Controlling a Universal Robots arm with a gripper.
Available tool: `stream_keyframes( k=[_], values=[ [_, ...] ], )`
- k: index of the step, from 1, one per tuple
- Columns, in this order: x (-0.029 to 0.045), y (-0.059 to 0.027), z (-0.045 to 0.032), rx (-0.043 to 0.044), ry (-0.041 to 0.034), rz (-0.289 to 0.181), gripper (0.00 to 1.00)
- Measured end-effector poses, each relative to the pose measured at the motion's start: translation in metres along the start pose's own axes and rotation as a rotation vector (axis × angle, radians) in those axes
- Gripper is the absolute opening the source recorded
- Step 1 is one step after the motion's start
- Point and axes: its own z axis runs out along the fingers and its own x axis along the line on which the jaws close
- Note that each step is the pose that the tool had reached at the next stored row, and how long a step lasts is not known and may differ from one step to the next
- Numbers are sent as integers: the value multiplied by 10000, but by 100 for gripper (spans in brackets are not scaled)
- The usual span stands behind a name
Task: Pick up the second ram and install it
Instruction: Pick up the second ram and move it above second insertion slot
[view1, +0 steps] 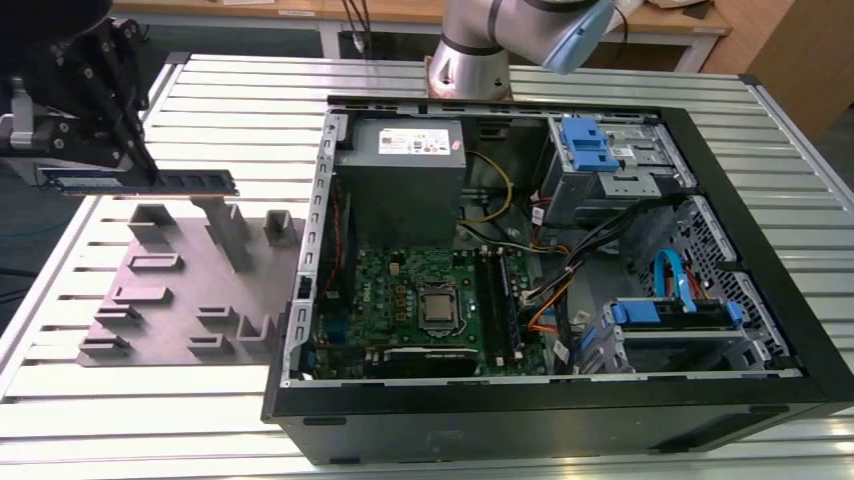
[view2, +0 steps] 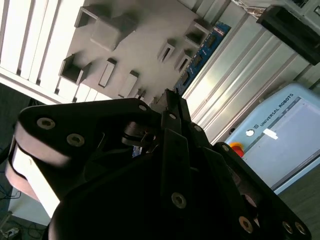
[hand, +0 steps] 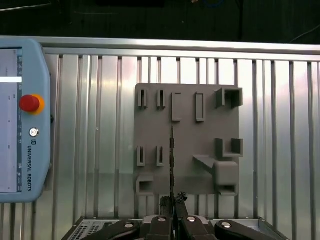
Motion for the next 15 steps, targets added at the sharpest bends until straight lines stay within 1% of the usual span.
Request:
stream_keyframes(
  k=[5, 15],
  values=[
    [-1, -140, -5, -2, -1, 0, 11],
    [-1, -392, -16, -5, 0, 0, 11]
  ],
)
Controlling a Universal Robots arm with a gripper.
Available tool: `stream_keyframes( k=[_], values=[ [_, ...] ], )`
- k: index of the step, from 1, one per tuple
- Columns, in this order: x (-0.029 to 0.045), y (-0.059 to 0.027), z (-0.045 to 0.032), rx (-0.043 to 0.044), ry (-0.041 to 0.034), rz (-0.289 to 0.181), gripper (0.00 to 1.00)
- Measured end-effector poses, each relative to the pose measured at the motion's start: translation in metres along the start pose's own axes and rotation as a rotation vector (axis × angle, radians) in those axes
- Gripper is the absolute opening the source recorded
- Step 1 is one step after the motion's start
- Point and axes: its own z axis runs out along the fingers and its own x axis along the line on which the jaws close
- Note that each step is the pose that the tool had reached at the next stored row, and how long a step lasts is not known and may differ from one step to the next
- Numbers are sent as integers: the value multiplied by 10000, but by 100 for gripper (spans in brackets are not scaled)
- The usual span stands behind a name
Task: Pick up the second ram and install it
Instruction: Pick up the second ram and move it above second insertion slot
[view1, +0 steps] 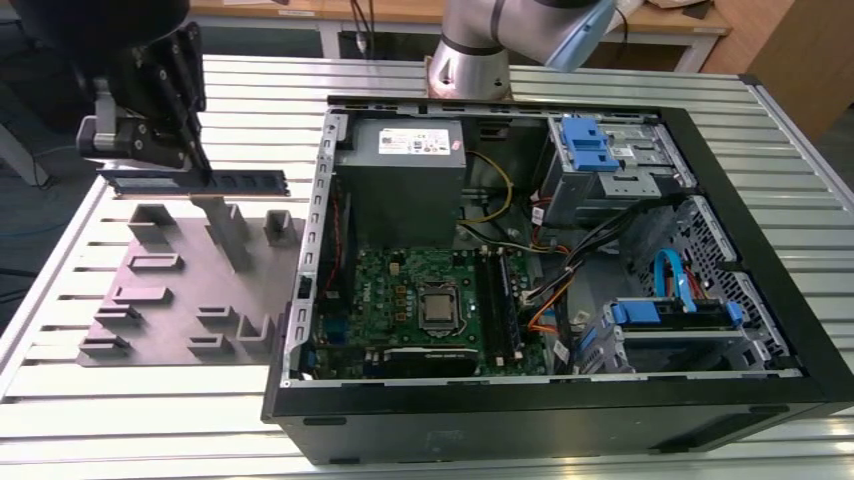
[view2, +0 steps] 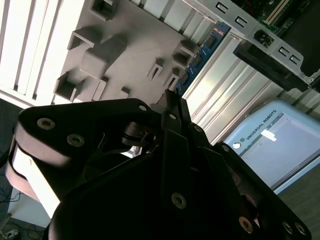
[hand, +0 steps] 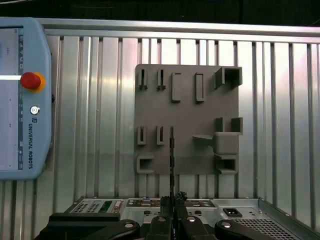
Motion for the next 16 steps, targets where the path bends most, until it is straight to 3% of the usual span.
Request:
stream_keyframes(
  k=[16],
  values=[
    [-1, -403, -17, -5, 1, 1, 11]
  ],
)
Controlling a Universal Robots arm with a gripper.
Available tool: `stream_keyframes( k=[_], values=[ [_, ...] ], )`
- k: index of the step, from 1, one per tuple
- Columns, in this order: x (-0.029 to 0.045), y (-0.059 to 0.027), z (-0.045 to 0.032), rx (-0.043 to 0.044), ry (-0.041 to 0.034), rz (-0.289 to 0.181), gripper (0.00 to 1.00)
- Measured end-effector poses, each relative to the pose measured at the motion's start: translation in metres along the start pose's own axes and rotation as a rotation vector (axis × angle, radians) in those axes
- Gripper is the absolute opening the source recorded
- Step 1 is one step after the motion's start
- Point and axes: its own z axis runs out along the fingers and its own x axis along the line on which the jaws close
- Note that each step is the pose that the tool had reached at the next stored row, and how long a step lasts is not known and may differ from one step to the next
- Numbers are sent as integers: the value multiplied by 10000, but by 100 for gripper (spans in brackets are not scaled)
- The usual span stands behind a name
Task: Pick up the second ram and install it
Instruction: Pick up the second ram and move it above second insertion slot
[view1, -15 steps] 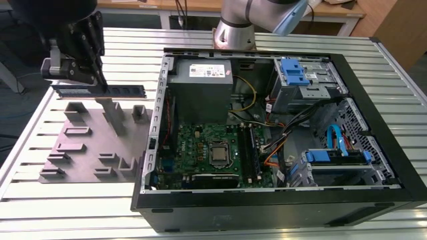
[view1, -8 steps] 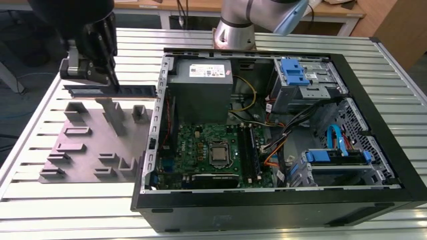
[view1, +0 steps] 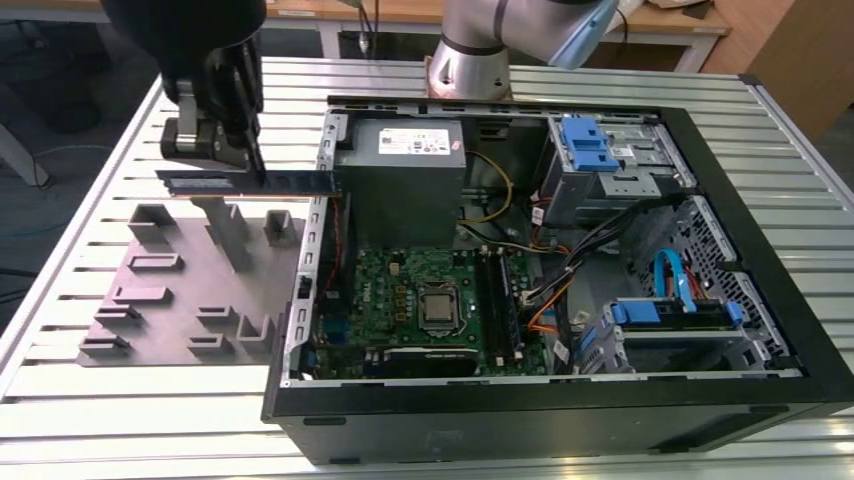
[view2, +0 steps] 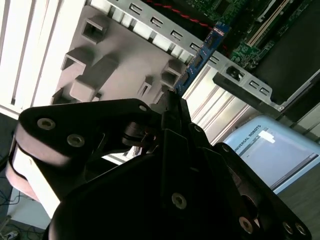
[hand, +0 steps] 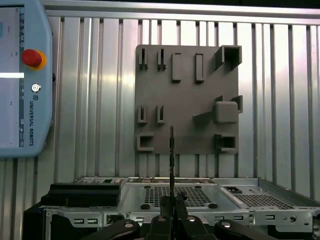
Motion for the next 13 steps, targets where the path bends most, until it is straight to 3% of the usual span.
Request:
stream_keyframes(
  k=[13],
  values=[
    [0, -331, -14, -8, 0, 0, 11]
  ],
)
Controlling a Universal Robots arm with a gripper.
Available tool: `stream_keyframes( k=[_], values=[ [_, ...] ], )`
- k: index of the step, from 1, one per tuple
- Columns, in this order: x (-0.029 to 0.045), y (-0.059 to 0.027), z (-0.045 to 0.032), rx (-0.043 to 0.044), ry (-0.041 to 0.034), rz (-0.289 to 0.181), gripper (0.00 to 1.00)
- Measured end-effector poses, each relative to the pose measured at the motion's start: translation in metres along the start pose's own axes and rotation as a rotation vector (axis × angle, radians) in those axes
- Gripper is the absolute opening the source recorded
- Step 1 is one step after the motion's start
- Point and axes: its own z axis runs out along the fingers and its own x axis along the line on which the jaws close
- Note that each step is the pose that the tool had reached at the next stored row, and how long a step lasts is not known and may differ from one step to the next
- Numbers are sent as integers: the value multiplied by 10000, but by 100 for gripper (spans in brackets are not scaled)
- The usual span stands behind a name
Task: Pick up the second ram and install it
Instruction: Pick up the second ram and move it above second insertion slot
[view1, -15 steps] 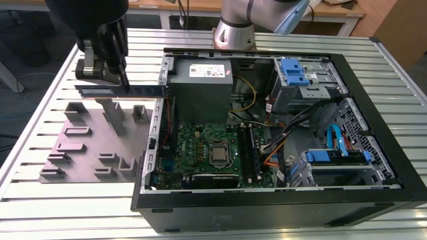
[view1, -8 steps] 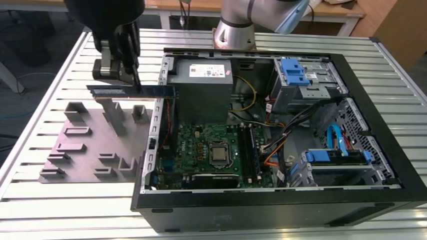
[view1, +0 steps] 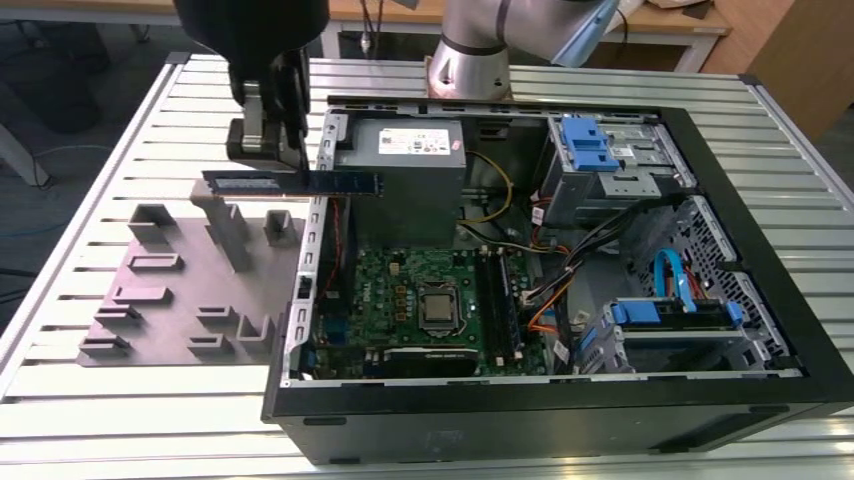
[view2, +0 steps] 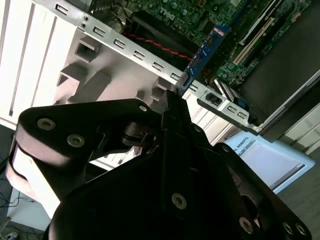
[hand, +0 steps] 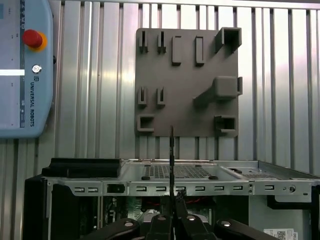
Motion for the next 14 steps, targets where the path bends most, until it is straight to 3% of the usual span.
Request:
stream_keyframes(
  k=[14],
  values=[
    [-1, -344, -14, -9, 0, 1, 11]
  ],
)
